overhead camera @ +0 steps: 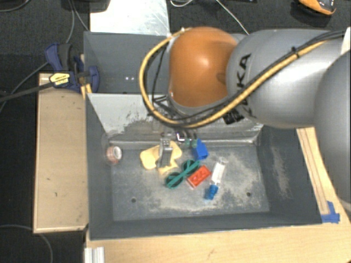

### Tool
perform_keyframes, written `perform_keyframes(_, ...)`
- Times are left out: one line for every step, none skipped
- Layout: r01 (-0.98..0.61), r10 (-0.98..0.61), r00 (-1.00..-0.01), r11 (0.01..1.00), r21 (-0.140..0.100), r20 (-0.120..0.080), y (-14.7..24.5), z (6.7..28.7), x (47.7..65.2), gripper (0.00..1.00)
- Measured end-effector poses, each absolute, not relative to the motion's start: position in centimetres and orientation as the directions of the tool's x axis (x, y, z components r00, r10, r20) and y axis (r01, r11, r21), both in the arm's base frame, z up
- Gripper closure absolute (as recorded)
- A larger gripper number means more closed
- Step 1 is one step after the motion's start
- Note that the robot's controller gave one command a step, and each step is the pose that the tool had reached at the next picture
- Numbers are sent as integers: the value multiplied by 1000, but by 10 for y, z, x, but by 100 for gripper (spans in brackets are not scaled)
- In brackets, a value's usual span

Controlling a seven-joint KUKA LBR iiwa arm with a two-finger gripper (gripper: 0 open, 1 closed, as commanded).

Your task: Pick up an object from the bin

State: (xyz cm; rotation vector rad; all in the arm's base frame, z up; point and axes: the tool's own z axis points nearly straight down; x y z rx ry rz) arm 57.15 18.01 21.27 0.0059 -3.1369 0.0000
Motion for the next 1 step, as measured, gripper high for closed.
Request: perform_keyframes(2, 2, -1000, 1000, 2, -3, 179, 218, 573, 0)
